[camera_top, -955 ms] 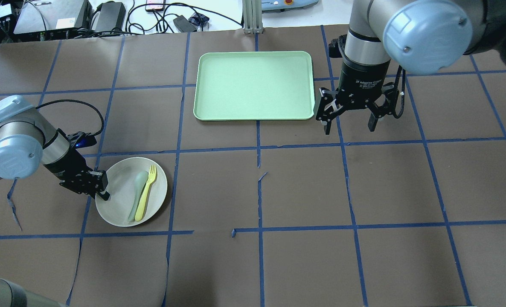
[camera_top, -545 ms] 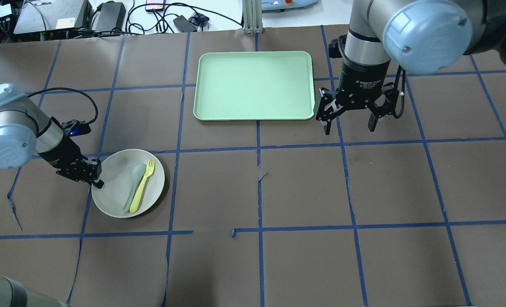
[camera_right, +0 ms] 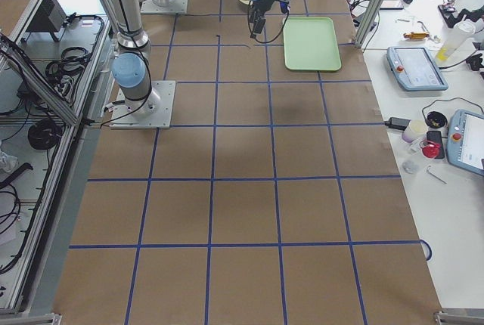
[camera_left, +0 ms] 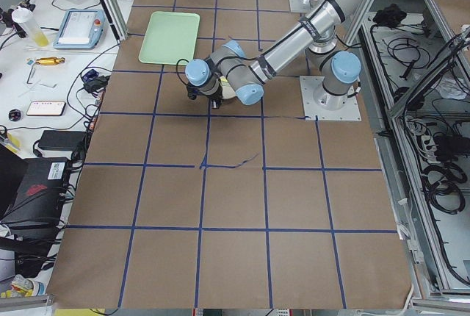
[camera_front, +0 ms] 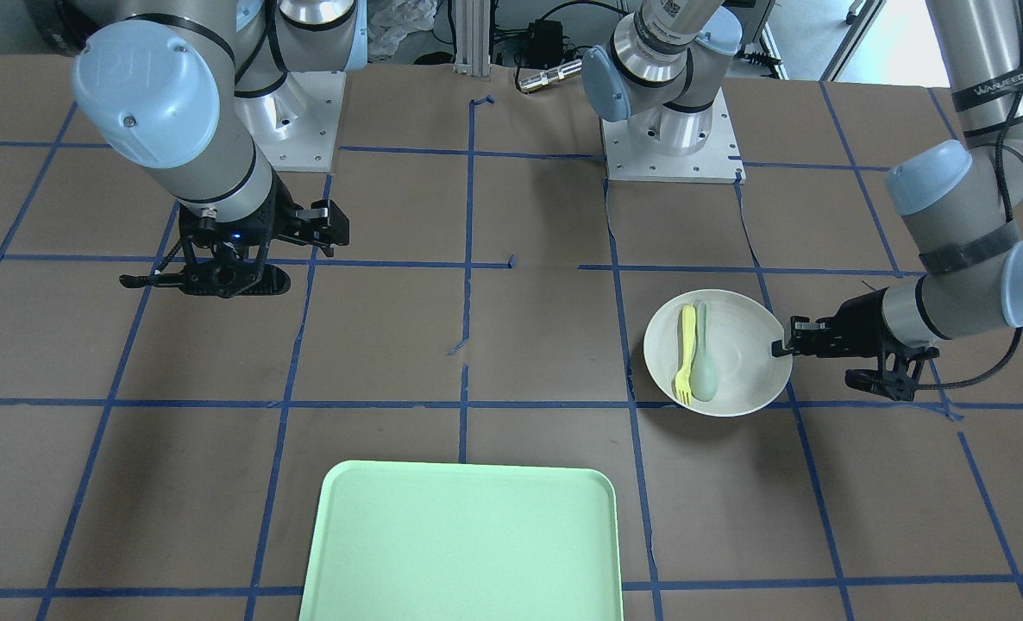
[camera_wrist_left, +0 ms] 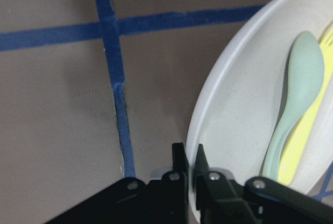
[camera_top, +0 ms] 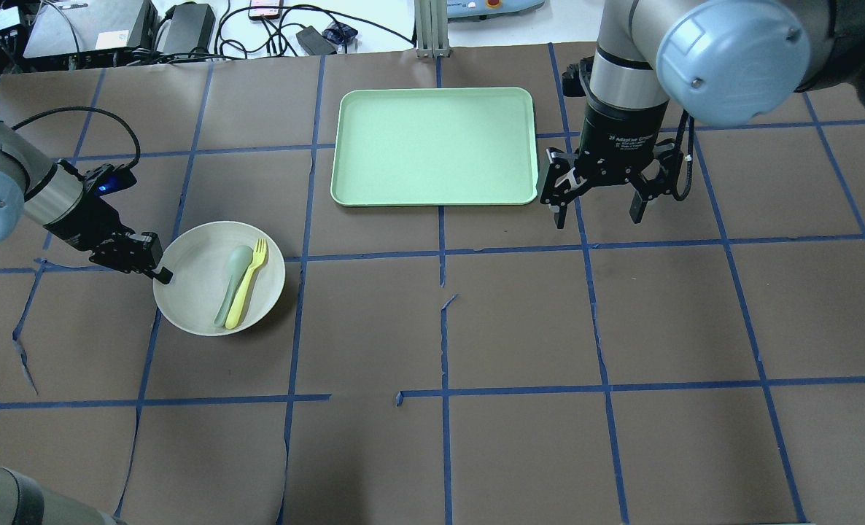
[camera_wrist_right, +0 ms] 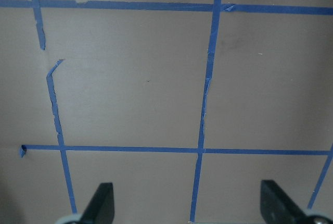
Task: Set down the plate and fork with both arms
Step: 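Slide the white plate with the left gripper onto the green tray, then release the plate and raise the left gripper while the right gripper moves over the plate, then lower the right gripper into the plate and grasp the yellow fork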
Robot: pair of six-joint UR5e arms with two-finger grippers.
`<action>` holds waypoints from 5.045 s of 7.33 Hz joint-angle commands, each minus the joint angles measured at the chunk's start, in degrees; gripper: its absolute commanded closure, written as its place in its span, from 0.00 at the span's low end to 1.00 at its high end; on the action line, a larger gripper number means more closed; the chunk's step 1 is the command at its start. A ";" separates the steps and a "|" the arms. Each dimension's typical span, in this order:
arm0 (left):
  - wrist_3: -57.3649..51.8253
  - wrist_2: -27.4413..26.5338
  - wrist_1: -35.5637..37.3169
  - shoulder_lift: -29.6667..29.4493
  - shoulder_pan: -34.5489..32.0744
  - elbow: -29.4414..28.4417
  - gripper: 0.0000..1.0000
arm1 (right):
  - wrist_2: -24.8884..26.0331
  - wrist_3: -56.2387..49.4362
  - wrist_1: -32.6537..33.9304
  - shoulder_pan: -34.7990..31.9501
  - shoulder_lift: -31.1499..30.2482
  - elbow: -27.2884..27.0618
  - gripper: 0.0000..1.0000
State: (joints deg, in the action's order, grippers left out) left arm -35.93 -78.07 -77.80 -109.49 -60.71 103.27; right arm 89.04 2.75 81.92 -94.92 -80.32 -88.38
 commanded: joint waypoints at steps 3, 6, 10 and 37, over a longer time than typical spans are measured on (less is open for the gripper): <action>12.75 9.51 -4.92 -2.65 -4.11 -9.92 1.00 | -0.10 -0.03 -0.09 0.00 -0.36 0.40 0.00; 29.51 13.64 8.00 -9.14 -16.95 -14.65 1.00 | -0.10 -0.21 -0.09 0.00 -0.45 0.40 0.00; 37.83 17.87 13.15 -21.61 -24.61 -27.58 1.00 | -0.19 -0.03 -0.18 -1.05 -0.53 -0.04 0.00; 17.12 -9.82 9.07 -5.03 -16.54 -10.20 0.00 | -9.76 8.07 31.38 -7.38 37.87 26.42 0.54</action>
State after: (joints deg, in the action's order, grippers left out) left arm -18.99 -87.86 -68.87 -114.79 -77.04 92.24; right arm 79.44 11.71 113.39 -102.30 -42.87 -61.49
